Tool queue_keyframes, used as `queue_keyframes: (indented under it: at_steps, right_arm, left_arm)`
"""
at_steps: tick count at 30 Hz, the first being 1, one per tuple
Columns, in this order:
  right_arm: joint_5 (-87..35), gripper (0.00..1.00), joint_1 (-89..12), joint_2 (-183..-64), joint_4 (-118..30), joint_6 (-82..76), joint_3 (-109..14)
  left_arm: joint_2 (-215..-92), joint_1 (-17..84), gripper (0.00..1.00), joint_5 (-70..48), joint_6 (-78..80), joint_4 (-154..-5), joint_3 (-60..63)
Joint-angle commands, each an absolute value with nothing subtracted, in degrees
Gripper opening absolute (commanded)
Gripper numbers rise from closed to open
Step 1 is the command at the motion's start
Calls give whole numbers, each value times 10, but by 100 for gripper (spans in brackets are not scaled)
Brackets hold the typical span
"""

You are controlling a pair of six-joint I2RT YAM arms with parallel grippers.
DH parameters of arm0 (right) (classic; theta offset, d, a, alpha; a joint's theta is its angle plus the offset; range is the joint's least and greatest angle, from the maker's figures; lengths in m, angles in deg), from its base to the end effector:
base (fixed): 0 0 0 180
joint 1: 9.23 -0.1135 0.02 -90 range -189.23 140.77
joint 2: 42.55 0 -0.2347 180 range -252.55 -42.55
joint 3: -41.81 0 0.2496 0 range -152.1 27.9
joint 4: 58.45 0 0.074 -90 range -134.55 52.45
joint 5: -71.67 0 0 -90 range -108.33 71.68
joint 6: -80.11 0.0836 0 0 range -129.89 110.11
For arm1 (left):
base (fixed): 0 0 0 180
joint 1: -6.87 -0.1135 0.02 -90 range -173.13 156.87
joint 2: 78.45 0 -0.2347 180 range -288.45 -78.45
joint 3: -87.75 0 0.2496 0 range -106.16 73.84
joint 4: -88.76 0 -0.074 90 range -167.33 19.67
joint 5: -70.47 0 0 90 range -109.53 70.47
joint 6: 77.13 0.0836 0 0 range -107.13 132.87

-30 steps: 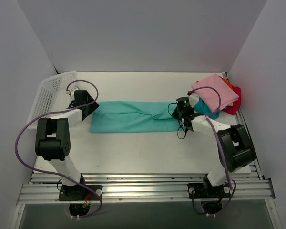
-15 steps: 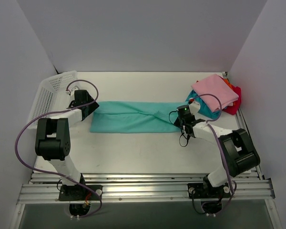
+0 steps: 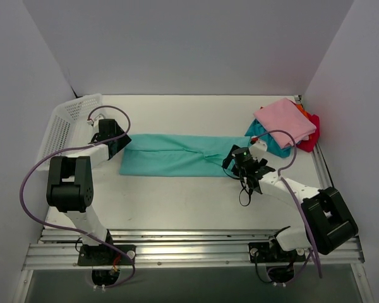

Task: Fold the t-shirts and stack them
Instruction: Fold the tshirt

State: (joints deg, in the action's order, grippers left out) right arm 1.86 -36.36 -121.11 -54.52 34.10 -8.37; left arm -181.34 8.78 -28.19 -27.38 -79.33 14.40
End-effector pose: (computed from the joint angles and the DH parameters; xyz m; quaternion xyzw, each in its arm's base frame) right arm 0.2996 0.1211 0.1434 0.2101 0.8407 0.1513 0.4757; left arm 0.4071 -0.0010 0.1155 -0.3278 0.8484 -0.0832 0.4073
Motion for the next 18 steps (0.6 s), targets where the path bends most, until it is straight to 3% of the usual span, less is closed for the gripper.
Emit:
queue_keyframes:
  at_steps: [1, 9, 18]
  right_arm:
    - [65, 100, -373, -1174, -510, 361, -62]
    - [81, 100, -379, -1181, -546, 388, -55]
    - [78, 99, -368, -1329, -585, 390, -112]
  left_arm:
    - [-1805, 51, 66, -340, -294, -796, 143]
    - [-1804, 53, 66, -339, -294, -798, 144]
    - [-1800, 52, 66, -335, -294, -801, 149]
